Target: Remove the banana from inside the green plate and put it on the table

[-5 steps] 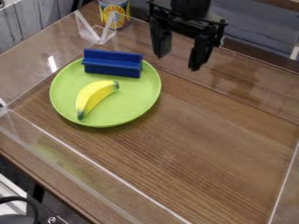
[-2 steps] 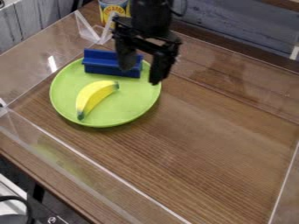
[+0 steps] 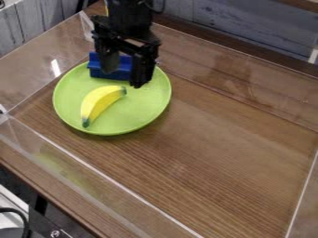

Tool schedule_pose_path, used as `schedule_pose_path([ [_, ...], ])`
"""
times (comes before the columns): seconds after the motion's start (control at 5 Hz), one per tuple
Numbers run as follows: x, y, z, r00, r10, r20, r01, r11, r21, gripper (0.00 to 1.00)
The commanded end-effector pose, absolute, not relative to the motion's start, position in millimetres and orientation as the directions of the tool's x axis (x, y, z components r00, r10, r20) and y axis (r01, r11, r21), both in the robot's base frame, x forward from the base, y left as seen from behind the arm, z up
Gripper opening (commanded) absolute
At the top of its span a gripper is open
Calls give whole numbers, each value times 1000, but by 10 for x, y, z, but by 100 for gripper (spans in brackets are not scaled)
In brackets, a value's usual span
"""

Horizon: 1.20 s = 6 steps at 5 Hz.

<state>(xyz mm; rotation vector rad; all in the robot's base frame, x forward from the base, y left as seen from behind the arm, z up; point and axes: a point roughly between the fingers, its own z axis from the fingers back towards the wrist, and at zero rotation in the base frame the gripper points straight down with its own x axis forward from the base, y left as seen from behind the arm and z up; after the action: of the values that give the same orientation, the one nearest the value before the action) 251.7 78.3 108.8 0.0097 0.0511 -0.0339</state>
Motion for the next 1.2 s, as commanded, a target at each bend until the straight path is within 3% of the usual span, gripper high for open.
schedule_pose_path([
  [0.0,2506,883,1150,1000,-31,5,30,999,31,100],
  [1.0,2467,1186,689,1000,12,5,-12,1000,9,100],
])
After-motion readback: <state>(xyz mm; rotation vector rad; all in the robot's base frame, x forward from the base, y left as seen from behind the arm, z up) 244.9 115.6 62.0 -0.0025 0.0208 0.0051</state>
